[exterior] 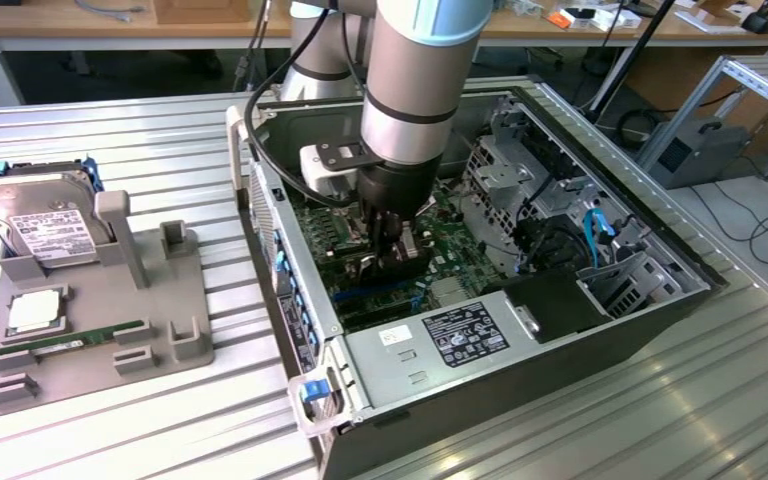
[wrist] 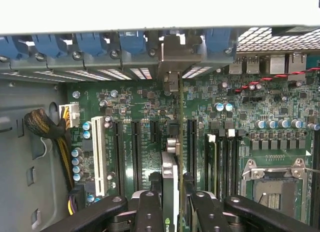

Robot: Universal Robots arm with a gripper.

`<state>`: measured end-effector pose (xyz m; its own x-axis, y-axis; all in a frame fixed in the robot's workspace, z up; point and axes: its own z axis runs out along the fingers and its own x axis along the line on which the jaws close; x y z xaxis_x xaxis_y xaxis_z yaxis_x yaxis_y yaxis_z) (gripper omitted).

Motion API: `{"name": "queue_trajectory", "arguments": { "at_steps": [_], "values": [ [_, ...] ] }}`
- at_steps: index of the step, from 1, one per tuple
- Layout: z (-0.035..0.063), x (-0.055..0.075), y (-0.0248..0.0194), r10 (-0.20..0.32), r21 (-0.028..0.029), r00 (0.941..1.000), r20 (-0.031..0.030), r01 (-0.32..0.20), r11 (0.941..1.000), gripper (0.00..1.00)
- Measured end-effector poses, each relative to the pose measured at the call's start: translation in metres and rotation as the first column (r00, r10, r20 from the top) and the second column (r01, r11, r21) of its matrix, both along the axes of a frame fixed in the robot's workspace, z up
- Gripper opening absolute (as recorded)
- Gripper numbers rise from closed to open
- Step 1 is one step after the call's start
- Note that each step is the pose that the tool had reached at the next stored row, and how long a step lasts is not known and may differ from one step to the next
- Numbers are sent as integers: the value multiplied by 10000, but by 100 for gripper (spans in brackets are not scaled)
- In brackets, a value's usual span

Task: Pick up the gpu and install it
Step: 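Insert the gpu into the slot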

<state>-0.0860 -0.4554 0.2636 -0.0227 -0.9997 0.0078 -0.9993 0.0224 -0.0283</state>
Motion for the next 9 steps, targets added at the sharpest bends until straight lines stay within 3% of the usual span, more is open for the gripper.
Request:
{"name": "queue_trajectory", "arguments": {
  "at_steps": [9],
  "values": [
    [-6,-1,20,57,16,10000,0,-57,10000,27]
  ]
}}
